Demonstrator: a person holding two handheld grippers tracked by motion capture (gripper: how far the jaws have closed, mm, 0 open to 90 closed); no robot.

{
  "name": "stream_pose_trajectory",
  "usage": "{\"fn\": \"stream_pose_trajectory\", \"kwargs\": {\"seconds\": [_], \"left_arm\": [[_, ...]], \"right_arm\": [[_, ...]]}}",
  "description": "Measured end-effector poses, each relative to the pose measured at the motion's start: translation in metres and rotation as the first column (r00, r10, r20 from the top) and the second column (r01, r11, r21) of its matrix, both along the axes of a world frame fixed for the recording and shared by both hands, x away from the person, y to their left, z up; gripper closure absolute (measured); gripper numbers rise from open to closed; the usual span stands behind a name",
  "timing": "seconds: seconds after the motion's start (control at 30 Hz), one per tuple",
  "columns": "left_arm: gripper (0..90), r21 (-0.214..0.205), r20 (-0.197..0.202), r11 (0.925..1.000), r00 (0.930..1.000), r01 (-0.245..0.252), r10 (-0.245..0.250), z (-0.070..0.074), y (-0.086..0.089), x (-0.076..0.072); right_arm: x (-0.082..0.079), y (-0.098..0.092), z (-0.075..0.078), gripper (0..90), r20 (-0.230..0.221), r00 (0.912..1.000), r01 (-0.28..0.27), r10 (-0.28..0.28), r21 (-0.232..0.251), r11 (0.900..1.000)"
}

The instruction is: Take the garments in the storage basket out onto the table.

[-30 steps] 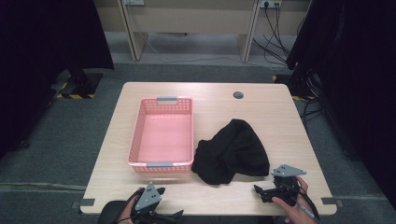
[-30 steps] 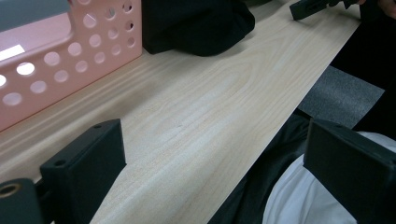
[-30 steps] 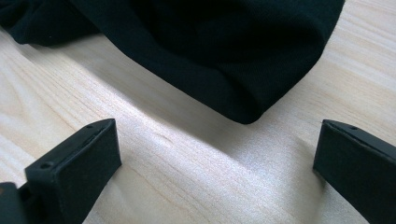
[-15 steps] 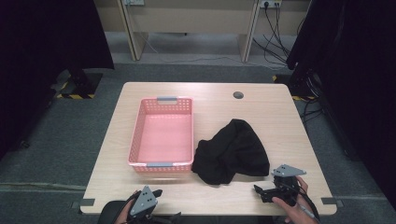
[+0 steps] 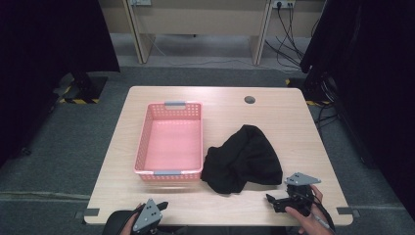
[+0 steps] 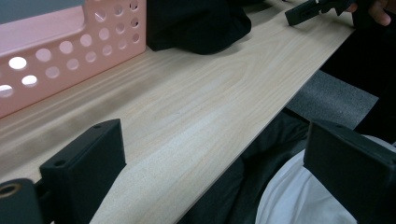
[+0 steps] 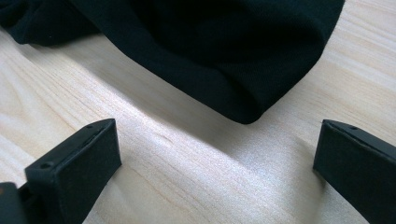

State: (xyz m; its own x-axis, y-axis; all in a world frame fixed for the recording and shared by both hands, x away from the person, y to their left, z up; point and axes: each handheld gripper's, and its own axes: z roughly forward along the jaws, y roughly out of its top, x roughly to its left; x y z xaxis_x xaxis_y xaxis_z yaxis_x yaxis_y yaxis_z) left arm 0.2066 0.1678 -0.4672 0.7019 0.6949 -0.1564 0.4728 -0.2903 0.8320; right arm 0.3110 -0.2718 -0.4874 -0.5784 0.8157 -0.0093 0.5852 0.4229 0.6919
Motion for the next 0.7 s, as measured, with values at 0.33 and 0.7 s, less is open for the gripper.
{"fn": "stream_pose_trajectory", "kwargs": {"seconds": [0.33,0.7], "left_arm": [[4.6,-0.022,0.001,0.9997,0.9999,-0.01,0.01,-0.0009,0.0024,-0.0053],[4.6,-0.039,0.002,0.999,0.9998,-0.021,0.021,-0.002,0.0049,-0.01]], "right_arm": [[0.0,0.0,0.0,0.8,0.0,1.0,0.0,0.0,0.0,1.0],[0.0,0.0,0.0,0.8,0.0,1.0,0.0,0.0,0.0,1.0]]}}
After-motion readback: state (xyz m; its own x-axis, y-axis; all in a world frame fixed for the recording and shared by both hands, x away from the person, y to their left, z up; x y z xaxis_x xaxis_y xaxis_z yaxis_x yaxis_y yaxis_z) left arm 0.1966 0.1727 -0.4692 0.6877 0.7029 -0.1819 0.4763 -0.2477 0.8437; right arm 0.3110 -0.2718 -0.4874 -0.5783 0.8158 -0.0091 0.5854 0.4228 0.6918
